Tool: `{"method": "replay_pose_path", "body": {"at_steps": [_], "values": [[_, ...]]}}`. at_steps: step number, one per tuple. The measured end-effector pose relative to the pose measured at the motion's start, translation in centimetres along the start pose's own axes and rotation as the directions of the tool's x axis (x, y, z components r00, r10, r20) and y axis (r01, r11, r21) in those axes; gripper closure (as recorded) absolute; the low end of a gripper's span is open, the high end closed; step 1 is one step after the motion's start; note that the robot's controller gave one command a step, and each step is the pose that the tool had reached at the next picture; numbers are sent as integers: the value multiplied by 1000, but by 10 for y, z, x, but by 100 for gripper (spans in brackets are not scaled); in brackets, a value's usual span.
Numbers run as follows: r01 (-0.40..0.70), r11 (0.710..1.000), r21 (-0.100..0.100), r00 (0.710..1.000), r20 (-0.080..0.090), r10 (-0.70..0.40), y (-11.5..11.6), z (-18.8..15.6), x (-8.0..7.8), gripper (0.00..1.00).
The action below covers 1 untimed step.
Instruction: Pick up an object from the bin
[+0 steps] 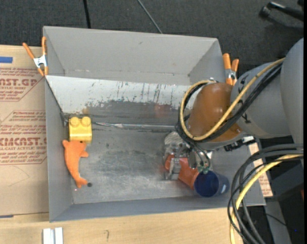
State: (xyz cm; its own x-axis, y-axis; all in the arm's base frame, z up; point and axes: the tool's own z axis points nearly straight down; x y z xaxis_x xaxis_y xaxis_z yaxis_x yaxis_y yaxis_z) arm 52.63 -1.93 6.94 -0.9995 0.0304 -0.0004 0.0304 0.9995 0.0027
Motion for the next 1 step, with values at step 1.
{"method": "replay_pose_path", "body": {"at_steps": [1], "values": [[0,1000,0,1000,0,0,0,0,0,100]]}}
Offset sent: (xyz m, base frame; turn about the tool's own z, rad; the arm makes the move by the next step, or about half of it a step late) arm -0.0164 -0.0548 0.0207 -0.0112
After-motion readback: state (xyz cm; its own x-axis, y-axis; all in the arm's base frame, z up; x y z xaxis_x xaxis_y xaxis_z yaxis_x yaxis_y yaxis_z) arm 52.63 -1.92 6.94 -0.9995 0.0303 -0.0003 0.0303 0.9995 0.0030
